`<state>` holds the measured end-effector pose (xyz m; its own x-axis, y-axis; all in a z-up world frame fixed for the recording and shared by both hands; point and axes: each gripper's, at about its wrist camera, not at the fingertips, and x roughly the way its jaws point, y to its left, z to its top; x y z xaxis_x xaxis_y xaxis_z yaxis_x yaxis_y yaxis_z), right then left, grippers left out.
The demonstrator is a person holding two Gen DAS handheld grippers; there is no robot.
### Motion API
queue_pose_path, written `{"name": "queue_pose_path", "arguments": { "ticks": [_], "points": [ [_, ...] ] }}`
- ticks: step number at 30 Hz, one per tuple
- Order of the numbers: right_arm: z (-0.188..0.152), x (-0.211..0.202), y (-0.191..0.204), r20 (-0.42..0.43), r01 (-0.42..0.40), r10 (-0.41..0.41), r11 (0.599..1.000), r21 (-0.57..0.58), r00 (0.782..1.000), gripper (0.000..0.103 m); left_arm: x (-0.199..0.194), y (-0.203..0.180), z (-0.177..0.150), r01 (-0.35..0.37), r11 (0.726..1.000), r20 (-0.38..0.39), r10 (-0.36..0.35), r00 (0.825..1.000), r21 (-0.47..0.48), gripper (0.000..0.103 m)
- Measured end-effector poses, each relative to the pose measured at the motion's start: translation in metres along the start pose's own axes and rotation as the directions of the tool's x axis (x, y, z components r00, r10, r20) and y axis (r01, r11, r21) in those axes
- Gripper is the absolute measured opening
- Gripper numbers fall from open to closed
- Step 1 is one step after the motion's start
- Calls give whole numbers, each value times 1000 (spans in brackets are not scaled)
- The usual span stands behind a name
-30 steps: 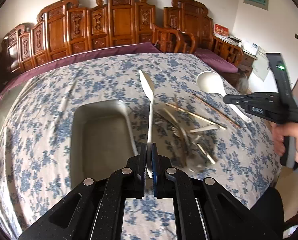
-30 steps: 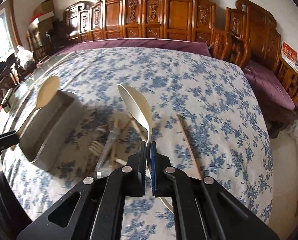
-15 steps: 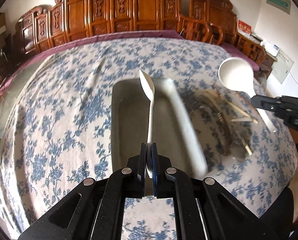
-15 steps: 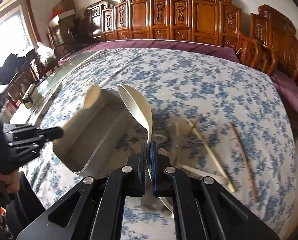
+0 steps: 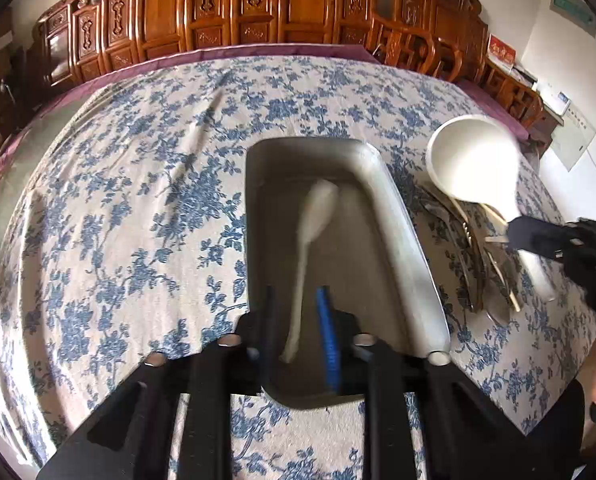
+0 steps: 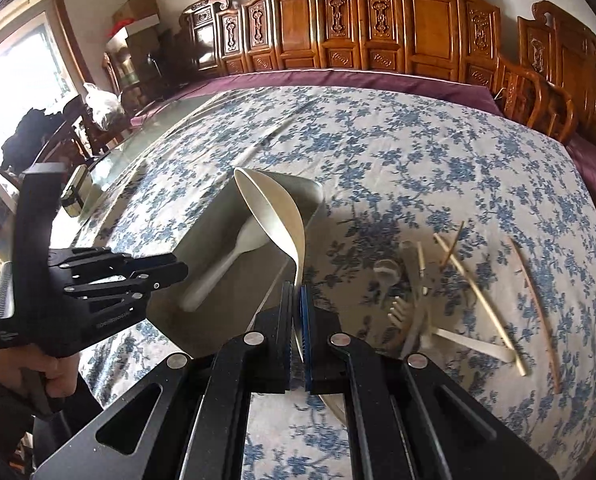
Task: Organize utensils
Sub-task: 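Lower the white spoon into the metal tray and open the left tool while the right tool carries its spoon, then lower the white spoon into the metal tray and open the right tool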
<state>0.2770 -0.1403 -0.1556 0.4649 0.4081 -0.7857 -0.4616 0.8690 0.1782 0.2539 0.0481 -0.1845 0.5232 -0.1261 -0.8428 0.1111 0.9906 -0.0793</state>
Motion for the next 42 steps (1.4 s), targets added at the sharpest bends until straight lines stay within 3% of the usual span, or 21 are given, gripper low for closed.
{"name": "queue_pose_path", "arguments": {
  "ticks": [9,12,15,18,24,36,42],
  "points": [
    [18,21,19,5,-30,29,998,62,1000,5,-53,16,-14,-9,1000,70,7,998,28,35],
    [23,31,26,5,-45,44,994,98,999,5,-69,27,-20,-2,1000,100,1,995,10,50],
    [28,41,31,10,-45,44,991,130,999,5,-77,38,-24,4,1000,121,-3,993,-12,50],
    [32,51,30,8,-61,60,980,189,998,5,-80,43,-27,7,1000,126,-4,992,-26,62],
    [37,71,25,9,-64,64,954,294,998,5,-83,52,-28,-5,1000,138,9,990,-30,63],
    [31,85,25,-15,-31,38,948,316,999,5,-82,50,-30,-8,1000,135,12,991,-26,63],
    [31,84,23,5,-84,90,911,404,996,5,-83,51,-30,-10,1000,138,13,990,-27,63]
  ]
}}
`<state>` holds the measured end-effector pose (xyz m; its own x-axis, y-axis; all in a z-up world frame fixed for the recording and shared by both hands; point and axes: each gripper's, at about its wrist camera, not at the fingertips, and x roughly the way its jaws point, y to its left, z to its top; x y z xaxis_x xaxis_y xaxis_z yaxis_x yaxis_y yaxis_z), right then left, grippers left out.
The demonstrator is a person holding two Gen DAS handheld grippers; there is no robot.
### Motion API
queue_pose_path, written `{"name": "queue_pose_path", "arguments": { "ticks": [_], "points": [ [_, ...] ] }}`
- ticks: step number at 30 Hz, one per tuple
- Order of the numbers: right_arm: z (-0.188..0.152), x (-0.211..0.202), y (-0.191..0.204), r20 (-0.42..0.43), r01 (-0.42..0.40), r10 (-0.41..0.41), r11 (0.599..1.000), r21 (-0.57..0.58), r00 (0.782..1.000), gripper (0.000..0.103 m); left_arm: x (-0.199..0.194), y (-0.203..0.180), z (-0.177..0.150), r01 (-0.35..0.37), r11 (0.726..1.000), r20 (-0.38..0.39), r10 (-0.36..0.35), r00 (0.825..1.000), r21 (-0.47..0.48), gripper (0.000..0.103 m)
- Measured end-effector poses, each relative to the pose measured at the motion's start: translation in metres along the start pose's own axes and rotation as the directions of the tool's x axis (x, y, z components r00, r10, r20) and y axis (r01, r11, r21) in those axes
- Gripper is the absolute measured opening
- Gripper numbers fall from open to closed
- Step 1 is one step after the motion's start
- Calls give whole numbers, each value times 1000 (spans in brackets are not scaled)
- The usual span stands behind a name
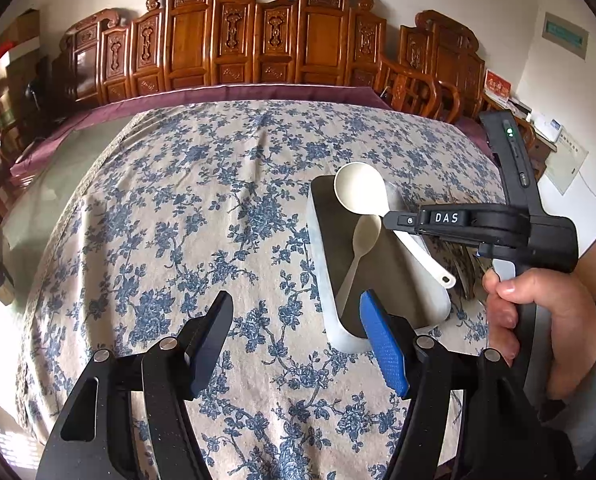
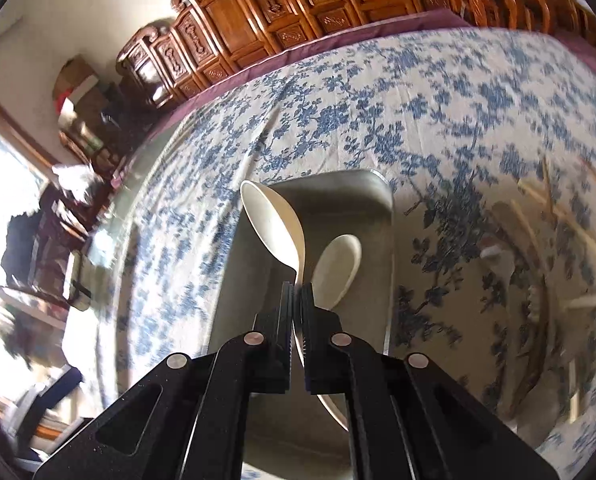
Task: Organize utensils
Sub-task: 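Lower the white spoon into the metal tray and open the right tool, then move the left tool to the pile and grasp a silver metal spoon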
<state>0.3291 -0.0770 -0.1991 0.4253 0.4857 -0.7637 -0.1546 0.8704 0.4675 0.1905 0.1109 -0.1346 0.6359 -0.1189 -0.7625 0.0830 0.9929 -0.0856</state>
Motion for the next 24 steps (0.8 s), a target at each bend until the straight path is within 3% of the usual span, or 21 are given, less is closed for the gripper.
{"name": "queue_pose_path", "arguments": {
  "ticks": [4,10,16,20,24],
  "points": [
    [-3,1,9,5,54,-54,998,-25,999,9,-2,2,2,0,1000,4,0,1000,-6,63],
    [-2,-10,11,18,56,-55,996,-69,998,9,-4,-1,3,-2,1000,12,2,1000,2,63],
    [-8,-43,11,71,93,-81,975,-201,994,9,-8,-13,2,-4,1000,25,3,1000,28,63],
    [-19,-72,-9,105,131,-106,951,-279,989,9,-7,-29,5,9,999,32,-10,999,35,63],
    [-25,-96,-42,153,188,-145,928,-321,978,26,1,-51,10,32,998,21,-34,999,53,63]
  ]
}}
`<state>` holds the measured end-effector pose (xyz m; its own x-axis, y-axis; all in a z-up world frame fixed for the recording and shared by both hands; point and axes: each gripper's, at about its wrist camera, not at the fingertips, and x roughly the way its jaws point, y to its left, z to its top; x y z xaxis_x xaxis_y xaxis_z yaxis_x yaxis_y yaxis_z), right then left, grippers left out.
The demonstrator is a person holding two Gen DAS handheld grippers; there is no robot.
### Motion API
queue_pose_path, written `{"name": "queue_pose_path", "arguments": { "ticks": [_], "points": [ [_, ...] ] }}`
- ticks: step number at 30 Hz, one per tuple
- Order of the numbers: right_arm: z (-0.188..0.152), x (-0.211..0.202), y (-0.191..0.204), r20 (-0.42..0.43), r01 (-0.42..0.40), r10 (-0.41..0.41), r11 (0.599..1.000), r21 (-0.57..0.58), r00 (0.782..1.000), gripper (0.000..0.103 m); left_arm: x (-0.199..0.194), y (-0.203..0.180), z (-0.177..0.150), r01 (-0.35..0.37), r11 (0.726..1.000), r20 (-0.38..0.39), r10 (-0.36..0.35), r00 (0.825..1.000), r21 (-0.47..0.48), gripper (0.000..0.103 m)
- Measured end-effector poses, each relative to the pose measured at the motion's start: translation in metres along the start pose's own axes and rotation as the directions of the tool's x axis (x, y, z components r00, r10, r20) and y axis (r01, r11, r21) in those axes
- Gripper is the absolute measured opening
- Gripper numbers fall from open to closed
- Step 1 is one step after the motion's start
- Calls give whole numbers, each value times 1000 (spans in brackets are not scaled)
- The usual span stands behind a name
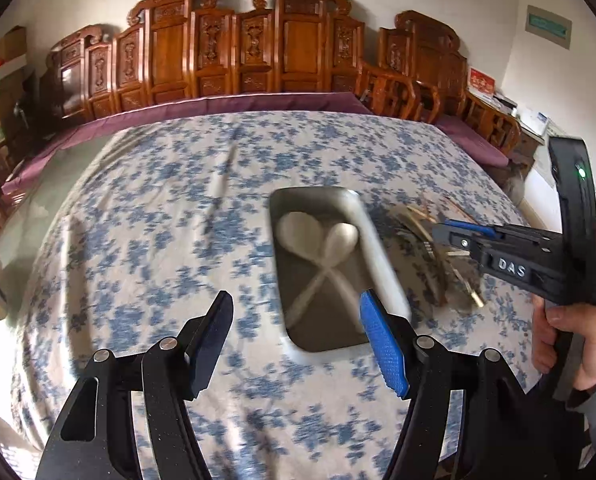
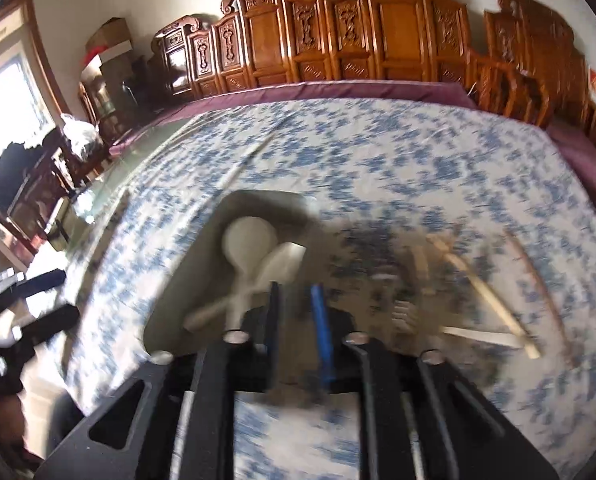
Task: Organize utensils
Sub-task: 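Move the left tool to the pile and grasp a silver metal spoon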
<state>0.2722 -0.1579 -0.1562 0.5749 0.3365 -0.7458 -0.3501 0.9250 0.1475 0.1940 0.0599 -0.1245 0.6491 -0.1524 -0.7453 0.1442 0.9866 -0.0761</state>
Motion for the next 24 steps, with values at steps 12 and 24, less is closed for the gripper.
{"name": "queue_pose_path", "arguments": {
  "ticks": [12,24],
  "points": [
    [-18,-5,-107,33,89,-89,996,15,995,26,48,-99,19,100,990,-49,-96,994,98,63],
    [-28,0,-158,52,94,-96,995,35,994,26,116,-159,22,121,983,-149,-100,984,140,51]
  ]
}}
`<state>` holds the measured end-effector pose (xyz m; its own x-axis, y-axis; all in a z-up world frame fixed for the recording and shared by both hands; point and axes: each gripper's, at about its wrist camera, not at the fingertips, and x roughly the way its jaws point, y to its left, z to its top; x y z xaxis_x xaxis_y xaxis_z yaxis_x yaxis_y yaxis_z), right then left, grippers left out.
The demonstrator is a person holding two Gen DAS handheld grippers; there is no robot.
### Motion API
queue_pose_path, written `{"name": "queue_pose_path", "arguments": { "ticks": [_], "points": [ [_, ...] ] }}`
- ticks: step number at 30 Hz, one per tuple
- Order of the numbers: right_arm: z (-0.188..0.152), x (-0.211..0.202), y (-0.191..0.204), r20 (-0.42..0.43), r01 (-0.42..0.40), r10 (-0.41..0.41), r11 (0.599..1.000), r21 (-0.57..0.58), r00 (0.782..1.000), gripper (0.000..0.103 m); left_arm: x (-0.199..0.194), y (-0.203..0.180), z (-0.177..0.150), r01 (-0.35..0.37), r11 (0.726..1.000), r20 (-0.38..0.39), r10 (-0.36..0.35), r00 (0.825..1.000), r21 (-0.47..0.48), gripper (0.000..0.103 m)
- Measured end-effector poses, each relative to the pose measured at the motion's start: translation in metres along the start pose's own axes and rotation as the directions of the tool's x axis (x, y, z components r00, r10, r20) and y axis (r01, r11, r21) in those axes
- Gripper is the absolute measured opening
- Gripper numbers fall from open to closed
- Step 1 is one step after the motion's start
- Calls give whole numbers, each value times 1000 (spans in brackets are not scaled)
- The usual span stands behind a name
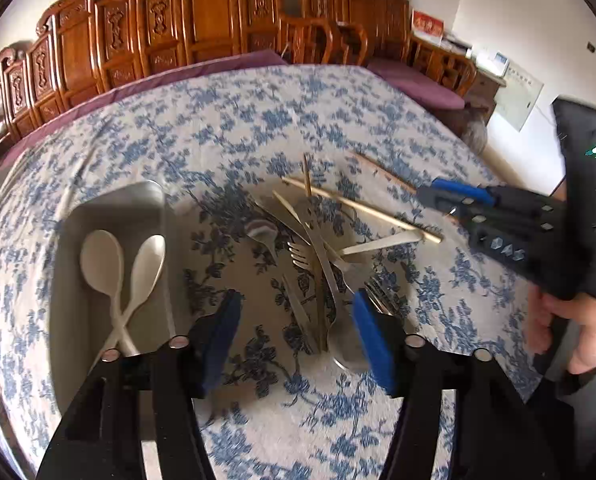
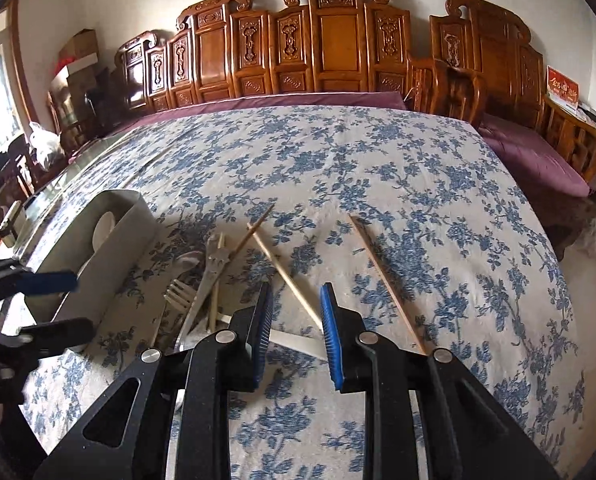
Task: Organize utensils
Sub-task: 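Move the left tool to the pile and grasp a silver metal spoon, then lift the metal spoon with the left tool while the right tool grasps a wooden chopstick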
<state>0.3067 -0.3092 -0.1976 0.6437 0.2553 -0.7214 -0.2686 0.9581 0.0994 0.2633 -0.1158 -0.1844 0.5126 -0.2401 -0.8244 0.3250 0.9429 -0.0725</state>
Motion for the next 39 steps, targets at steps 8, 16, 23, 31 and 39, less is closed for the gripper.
{"name": "queue_pose_path", "arguments": {
  "ticks": [8,16,23,31,39],
  "points": [
    [0,17,-19,-52,11,-11,1000,-9,999,27,42,2,8,-57,998,-73,55,996,-25,25],
    [3,19,-36,-49,12,-11,1000,16,999,27,71,10,17,-103,993,-131,96,987,-53,20],
    [6,11,-57,-27,17,-15,998,60,1000,27,85,11,22,-129,990,-146,119,982,-59,20],
    [5,12,-90,-31,43,-39,992,117,999,27,83,13,21,-123,990,-133,113,985,-68,3],
    [-1,32,-96,-97,50,-42,995,85,994,27,55,15,24,-117,991,-60,113,992,-72,3]
  ]
}}
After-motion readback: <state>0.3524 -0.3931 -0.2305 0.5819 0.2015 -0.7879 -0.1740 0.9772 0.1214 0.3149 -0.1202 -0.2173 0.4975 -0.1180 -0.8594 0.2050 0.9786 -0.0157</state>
